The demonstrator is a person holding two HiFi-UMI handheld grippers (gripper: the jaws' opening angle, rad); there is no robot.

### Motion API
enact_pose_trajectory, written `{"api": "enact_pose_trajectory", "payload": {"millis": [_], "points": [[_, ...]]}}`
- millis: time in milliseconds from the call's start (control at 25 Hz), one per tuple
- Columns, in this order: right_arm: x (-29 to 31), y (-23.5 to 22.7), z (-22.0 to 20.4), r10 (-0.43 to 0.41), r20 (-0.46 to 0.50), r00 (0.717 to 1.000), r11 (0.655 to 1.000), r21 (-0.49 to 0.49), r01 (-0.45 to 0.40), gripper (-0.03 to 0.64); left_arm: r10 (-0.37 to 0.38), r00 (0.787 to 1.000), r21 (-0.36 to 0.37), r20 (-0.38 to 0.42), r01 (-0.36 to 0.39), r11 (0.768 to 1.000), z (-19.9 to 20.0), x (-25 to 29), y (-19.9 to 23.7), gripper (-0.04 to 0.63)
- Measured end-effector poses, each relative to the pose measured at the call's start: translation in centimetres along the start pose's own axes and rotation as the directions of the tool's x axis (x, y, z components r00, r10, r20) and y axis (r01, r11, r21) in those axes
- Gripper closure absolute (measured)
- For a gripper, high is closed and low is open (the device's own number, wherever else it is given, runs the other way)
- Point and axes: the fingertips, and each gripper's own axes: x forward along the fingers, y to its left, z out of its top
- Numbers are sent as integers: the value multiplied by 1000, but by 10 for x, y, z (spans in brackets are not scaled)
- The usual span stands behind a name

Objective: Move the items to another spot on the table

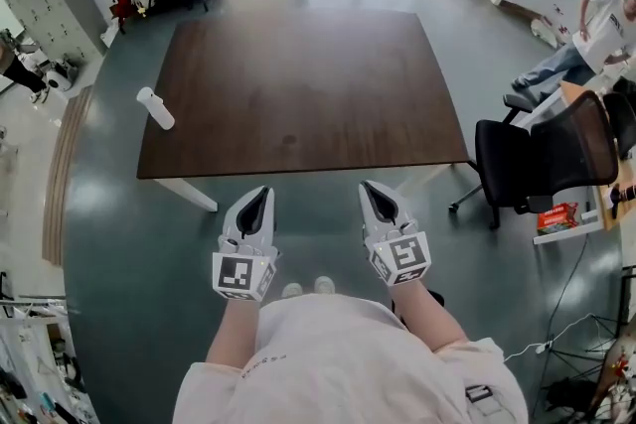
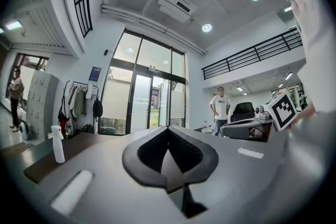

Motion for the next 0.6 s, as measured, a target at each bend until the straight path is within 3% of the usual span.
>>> {"api": "enact_pose_trajectory", "payload": {"millis": [240,600], "points": [[8,10,14,0,19,1000,1000,-21,1,626,-32,999,34,6,32,999,14,-1,5,578],[10,24,12,2,6,1000,1000,-24,-2,626,-34,999,11,-19,34,999,9,-5,18,578]]}}
